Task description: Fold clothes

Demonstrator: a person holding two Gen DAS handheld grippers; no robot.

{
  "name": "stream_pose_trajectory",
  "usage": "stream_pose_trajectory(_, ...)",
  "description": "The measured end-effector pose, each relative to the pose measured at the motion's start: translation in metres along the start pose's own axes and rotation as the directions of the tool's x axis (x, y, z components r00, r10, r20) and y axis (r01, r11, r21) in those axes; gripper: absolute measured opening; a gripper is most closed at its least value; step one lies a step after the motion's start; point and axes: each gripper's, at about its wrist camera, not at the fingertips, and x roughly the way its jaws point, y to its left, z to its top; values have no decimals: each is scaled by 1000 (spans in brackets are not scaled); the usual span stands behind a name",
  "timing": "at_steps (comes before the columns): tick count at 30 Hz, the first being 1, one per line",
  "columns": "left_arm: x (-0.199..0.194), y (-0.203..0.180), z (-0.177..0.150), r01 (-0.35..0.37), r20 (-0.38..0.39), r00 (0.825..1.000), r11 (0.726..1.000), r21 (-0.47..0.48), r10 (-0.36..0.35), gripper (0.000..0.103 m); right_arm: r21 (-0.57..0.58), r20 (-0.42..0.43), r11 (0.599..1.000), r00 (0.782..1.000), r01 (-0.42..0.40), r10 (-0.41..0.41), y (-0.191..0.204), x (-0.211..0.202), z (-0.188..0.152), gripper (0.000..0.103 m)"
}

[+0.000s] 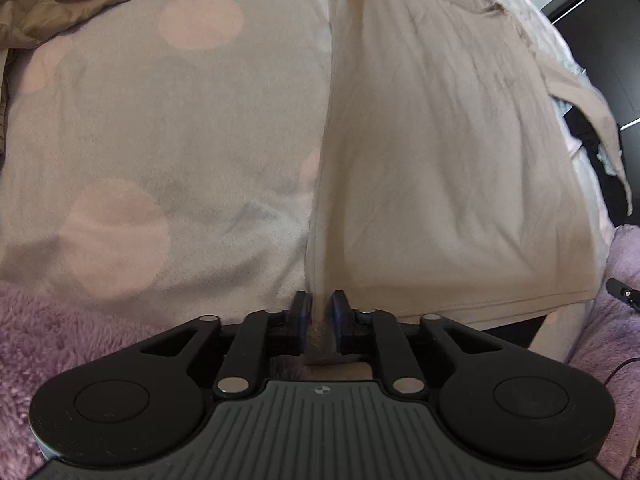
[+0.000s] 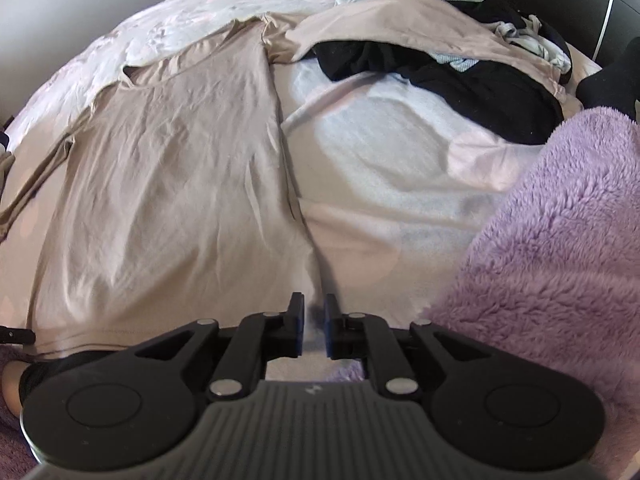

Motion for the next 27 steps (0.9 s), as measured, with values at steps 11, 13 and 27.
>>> stream_pose_trajectory(11,-72,48,46,-145,239,955,980,-138,175,27,-39,171,998,984,-52,58,31,-15,23,42)
stream_pose_trajectory(13,-85,62,59,-193,271,933,965,-176,236,27,-39,179,996,980,-75,81,40,-8,27,42)
stream_pose_trajectory(27,-126,126,167,-510,313,791,849,-137,525,29,-148,186,975,963,-168,195,118,56,76,48)
